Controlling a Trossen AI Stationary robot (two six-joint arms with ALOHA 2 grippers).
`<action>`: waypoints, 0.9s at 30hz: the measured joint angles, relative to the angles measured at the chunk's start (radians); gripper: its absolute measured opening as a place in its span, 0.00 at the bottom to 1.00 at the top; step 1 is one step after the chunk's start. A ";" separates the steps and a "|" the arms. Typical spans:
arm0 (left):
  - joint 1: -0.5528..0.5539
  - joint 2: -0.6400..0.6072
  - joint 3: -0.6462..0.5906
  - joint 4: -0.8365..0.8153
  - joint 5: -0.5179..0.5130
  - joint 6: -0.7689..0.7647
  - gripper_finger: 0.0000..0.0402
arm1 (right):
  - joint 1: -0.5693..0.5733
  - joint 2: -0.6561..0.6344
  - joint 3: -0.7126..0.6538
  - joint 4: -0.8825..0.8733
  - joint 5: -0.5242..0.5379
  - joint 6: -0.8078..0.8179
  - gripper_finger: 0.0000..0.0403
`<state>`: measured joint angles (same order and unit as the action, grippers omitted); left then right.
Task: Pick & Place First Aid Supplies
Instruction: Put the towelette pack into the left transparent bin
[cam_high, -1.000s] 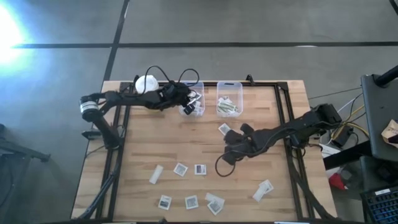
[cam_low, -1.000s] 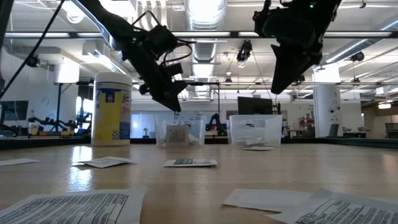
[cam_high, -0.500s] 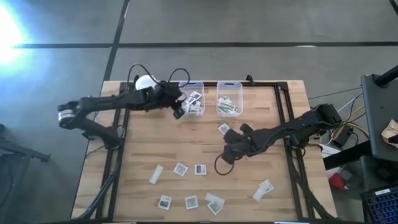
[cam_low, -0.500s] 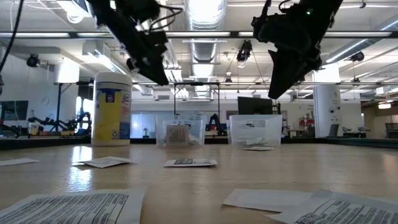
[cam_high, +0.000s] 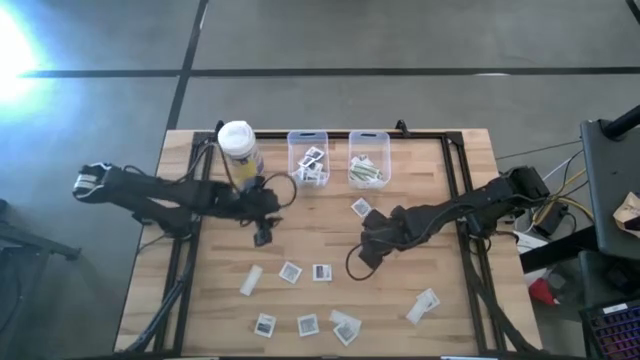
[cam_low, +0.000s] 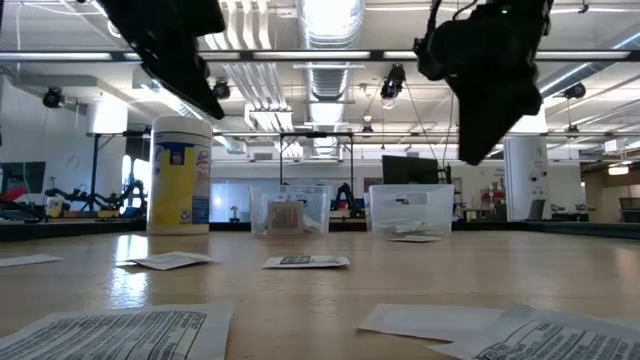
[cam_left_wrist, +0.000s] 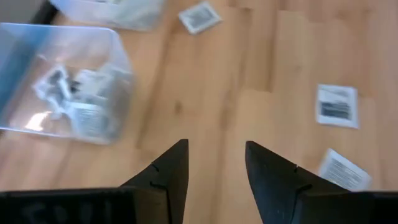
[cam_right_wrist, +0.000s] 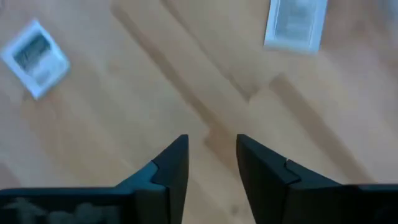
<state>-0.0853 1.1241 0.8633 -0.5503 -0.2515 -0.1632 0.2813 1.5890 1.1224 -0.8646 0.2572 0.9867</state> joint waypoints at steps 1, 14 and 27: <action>-0.023 -0.008 -0.011 -0.001 -0.002 -0.020 0.38 | 0.000 0.000 -0.001 -0.014 -0.029 0.014 0.34; -0.259 -0.041 -0.150 -0.001 -0.009 -0.240 0.38 | -0.060 0.000 -0.030 -0.005 0.106 0.023 0.35; -0.391 -0.041 -0.169 -0.013 -0.010 -0.321 0.38 | -0.175 0.039 -0.053 0.254 0.174 -0.142 0.37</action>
<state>-0.4763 1.0836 0.6944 -0.5629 -0.2611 -0.4839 0.1068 1.6282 1.0691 -0.6107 0.4311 0.8445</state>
